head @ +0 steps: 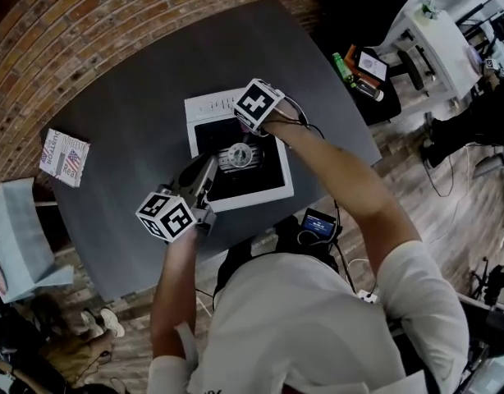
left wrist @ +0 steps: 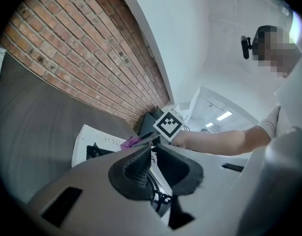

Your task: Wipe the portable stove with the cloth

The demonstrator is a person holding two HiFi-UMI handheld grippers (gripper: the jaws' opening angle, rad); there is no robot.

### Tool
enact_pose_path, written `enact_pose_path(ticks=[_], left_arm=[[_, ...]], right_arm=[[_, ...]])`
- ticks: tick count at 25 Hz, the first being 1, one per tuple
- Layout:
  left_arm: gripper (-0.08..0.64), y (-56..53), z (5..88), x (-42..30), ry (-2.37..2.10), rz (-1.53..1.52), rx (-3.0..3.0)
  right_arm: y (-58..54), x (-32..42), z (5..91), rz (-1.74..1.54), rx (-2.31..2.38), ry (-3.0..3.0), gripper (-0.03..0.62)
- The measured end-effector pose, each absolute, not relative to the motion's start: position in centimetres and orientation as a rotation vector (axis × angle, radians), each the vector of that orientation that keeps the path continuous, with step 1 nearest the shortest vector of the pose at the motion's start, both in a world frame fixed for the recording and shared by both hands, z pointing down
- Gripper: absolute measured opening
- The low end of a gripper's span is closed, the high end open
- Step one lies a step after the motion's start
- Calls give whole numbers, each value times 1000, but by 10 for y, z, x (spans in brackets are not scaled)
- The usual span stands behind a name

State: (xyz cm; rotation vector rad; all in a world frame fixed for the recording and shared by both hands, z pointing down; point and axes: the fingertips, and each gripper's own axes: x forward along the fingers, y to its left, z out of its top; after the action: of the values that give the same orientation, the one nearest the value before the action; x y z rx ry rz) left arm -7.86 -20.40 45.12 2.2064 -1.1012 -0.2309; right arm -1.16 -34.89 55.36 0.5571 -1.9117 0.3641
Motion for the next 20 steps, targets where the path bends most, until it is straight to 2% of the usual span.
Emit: enact_pose_path(ticks=[8, 20], left_arm=[[43, -224, 445, -31, -1262, -230, 2137], [43, -235, 447, -17, -1329, -147, 2104]], right_arm=[[-355, -10, 550, 313, 327, -2010, 98], [-371, 8, 541, 104, 120, -2044, 98]])
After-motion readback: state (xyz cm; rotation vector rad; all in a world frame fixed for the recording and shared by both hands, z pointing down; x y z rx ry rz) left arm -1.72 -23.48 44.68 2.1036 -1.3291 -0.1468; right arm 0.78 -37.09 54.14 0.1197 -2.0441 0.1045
